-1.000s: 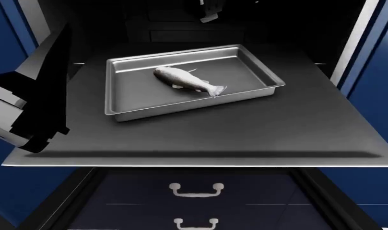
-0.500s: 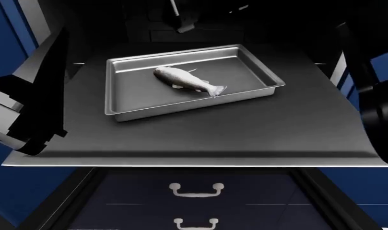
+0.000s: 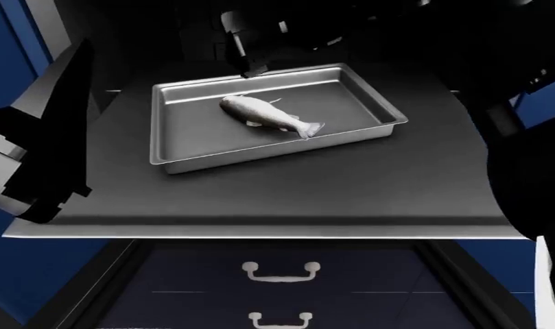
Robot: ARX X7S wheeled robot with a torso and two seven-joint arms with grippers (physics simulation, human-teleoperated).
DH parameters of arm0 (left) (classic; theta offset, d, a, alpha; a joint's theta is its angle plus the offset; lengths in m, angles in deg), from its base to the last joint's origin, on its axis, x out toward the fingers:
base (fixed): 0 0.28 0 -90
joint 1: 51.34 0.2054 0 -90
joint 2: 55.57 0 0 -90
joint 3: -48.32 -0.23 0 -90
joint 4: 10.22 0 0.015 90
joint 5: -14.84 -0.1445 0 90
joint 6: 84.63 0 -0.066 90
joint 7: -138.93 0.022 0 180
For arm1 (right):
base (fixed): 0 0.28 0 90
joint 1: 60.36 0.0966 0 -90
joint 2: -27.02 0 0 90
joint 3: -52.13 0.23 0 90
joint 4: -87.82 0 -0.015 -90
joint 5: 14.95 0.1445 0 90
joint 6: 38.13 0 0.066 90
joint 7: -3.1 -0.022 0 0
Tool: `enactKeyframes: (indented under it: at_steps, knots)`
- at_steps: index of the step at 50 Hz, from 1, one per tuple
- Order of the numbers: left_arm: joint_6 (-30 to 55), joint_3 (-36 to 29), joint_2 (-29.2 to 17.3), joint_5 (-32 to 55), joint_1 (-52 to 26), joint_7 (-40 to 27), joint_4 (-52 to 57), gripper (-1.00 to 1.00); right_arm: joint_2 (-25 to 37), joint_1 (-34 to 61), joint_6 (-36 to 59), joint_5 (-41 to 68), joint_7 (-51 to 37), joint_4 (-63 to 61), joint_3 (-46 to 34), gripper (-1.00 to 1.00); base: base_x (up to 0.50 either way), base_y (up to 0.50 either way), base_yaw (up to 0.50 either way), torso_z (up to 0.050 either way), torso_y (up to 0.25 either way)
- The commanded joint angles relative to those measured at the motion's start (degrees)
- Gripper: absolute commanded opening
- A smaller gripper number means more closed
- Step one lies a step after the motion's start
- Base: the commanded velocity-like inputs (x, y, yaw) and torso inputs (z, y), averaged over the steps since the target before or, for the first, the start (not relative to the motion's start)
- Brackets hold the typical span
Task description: Pick the fish from the top rack in the oven and place it on the plate on the counter.
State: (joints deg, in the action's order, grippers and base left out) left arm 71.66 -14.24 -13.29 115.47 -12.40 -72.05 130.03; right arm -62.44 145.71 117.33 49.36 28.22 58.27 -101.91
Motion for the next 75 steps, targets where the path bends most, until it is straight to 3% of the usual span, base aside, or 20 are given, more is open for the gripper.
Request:
enactKeyframes:
  at_steps: [1, 17, 36, 56, 62, 75]
  knots:
    - [-0.25, 0.23, -0.24, -0.01, 0.43, 0.09, 0.03, 1.00, 0.32, -1.44, -0.19, 2.22, -1.60, -0.78, -2.06, 1.00, 0.00, 0.00, 0.00, 0.000, 0.000]
    - [0.10, 1.36, 0.46, -1.84, 2.12, 2.09, 0.37, 1.00, 2.83, -4.33, 0.64, 3.29, -5.27, -4.34, -1.81, 1.00, 0.00, 0.00, 0.00, 0.000, 0.000]
    - [-0.85, -0.27, -0.13, -0.57, 1.33, 0.51, 0.39, 1.00, 2.82, -5.59, 0.60, 2.84, -5.37, -4.97, -2.99, 1.00, 0.00, 0.00, 0.00, 0.000, 0.000]
    - [-0.37, 1.92, 0.74, -3.31, 3.99, 3.47, 0.96, 1.00, 1.11, -6.25, 0.67, 2.06, -2.54, -4.37, -5.13, 1.00, 0.00, 0.00, 0.00, 0.000, 0.000]
    - [-0.62, 1.79, 0.49, -3.17, 3.82, 3.27, 0.79, 1.00, -0.49, -6.12, -1.44, 1.74, 0.80, -1.79, -8.28, 1.00, 0.00, 0.00, 0.00, 0.000, 0.000]
    - [-0.77, 3.11, 0.31, -3.15, 5.54, 3.50, 1.15, 1.00, -0.54, -2.46, -2.76, 10.89, 7.00, -2.21, -23.11, 1.00, 0.00, 0.00, 0.00, 0.000, 0.001]
